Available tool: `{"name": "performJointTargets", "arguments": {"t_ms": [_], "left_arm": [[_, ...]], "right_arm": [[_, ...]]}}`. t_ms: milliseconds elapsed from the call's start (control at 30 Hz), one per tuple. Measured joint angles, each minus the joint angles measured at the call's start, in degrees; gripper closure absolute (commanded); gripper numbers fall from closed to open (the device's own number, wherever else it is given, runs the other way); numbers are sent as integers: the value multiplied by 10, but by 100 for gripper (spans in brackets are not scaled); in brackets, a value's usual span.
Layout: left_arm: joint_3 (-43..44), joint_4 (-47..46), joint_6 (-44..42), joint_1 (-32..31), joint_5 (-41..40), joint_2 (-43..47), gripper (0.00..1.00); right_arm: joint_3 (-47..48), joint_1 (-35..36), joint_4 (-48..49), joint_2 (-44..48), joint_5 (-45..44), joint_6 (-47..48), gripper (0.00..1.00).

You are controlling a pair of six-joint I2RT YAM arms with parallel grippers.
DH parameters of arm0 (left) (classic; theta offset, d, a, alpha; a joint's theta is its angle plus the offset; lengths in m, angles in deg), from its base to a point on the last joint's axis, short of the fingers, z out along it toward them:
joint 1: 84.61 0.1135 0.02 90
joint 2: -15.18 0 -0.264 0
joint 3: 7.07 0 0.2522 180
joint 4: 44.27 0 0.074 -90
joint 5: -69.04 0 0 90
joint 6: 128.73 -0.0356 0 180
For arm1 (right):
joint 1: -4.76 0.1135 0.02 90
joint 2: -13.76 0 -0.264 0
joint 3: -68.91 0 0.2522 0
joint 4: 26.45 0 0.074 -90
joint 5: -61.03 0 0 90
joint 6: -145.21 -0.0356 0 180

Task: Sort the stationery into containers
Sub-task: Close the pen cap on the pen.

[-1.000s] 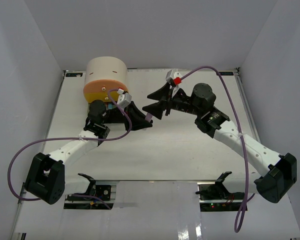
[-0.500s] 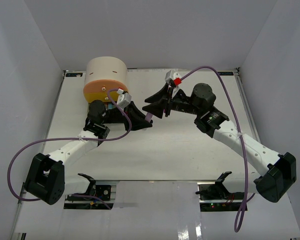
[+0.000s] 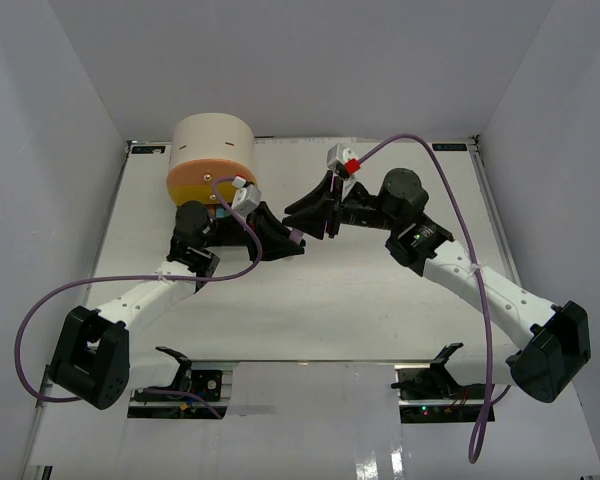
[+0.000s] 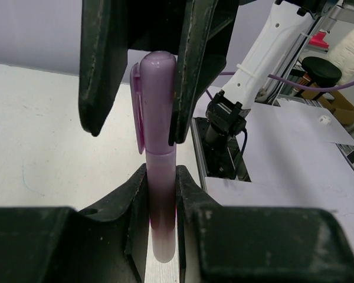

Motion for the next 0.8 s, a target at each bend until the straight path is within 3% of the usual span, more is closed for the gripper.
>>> {"name": "performJointTargets", "arguments": {"t_ms": [100,233,567,800], "left_arm": [[0,-3,5,0,0,-1,100],[0,-10,10,1,3,-2,100],[0,-46,31,1,6,-16,100],[13,-16,17,1,18,-21,100]], "right_arm": [[-1,0,3,-2,9,-4,70],[-1,0,9,-4,17,-12,92],[-2,0,14,-6,22,-12,92],[-8,-3,12,-6,26,-9,92]]}}
